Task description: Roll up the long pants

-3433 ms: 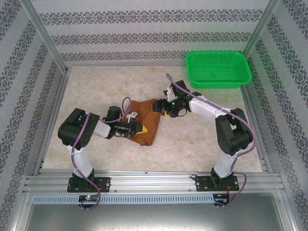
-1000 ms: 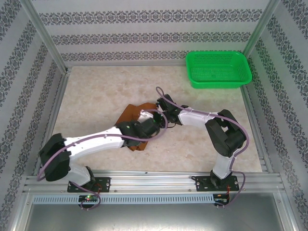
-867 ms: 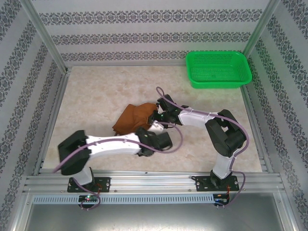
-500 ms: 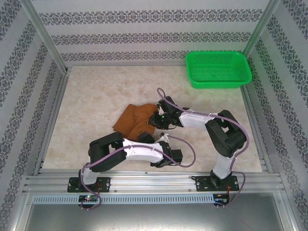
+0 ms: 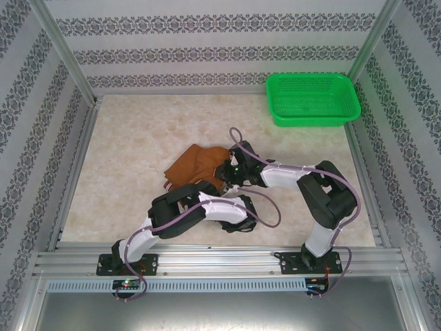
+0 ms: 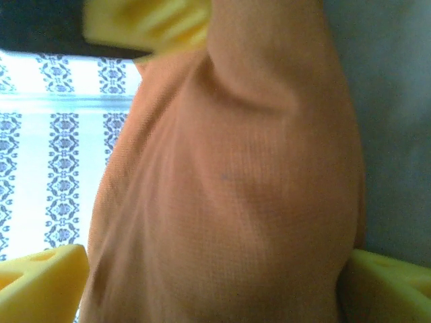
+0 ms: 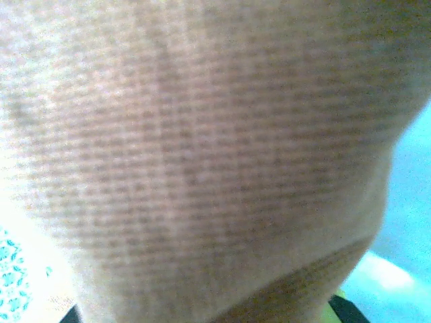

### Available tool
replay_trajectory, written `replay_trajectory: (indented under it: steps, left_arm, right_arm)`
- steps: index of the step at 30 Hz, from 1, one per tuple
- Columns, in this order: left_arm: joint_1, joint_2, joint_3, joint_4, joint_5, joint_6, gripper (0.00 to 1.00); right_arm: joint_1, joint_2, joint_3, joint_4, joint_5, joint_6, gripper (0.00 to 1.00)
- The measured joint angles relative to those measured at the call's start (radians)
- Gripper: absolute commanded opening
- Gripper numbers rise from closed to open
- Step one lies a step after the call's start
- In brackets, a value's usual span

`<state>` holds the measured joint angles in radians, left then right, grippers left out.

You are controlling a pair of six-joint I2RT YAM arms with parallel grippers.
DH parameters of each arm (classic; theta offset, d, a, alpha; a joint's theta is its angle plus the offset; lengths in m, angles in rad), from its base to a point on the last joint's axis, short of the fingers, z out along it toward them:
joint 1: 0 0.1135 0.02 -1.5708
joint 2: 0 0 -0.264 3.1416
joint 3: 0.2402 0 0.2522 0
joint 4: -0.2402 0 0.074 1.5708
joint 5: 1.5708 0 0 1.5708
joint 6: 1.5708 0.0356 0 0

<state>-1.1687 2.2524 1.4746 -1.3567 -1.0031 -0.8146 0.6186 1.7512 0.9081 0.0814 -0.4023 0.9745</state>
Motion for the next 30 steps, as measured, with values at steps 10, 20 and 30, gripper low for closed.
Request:
replay_trajectory:
  steps: [10,20,30]
  left_arm:
    - [0.115,-0.118,-0.09,0.323,0.141,0.296,0.0]
    - [0.145,-0.238,-0.094,0.401,0.445,0.528,0.0]
    - [0.286,-0.354,-0.075,0.468,0.934,0.557,0.0]
  right_arm:
    - [-0.041,-0.036,-0.031,0.054,0.072,0.042,0.0]
    - [-0.093,-0.061,-0.014,-0.066,-0.008,-0.016,0.66]
    - [-0.334,-0.372,0.072,-0.249,-0.028,-0.144,0.85]
